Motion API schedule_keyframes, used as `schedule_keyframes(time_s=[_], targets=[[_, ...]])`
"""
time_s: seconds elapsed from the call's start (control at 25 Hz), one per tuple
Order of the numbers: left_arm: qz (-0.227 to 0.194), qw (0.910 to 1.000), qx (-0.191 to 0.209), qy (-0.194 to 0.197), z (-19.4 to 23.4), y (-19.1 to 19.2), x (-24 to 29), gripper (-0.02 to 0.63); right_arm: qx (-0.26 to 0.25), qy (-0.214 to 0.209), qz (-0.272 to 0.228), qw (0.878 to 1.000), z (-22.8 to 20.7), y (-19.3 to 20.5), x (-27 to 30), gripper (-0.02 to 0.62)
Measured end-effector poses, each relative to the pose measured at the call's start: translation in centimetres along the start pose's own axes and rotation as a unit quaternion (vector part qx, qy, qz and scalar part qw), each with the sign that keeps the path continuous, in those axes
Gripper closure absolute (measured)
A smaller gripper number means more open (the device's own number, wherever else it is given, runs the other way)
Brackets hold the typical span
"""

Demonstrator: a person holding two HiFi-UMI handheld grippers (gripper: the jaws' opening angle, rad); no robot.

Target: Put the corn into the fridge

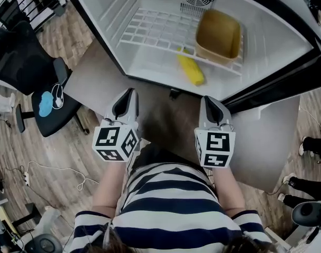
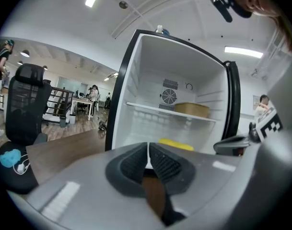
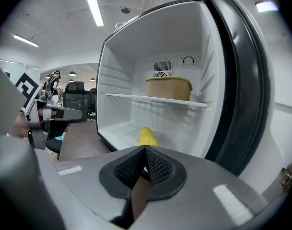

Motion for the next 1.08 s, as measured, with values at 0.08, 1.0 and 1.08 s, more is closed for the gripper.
schedule_keyframes(time_s=[0.08, 1.0, 1.08], targets=[[0.001, 1.0000, 0.000, -0.001, -0.2, 0.1, -0.2, 0.606, 0.004, -0.006, -0.004, 1.000, 0.1, 0.0, -0.4, 0.598], [0.013, 0.9999, 0.002, -0.005, -1.2, 0.8, -1.5, 0.606, 0.022, -0.021, -0.018, 0.999, 0.0, 0.3, -2.1, 0.598], [0.011, 0.9999, 0.002, -0.006, -1.4, 0.8, -1.6, 0.606, 0.023, -0.022, -0.018, 0.999, 0.0, 0.3, -2.2, 0.598]])
Point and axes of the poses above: the fingertips, and each gripper's own axes: x forward along the fingers, z to its left, y out of its underside, the point moved 6 cm from there along -x, backward along the fingers, and after that the axes turned 7 degrees about z, right-handed, at the moved point
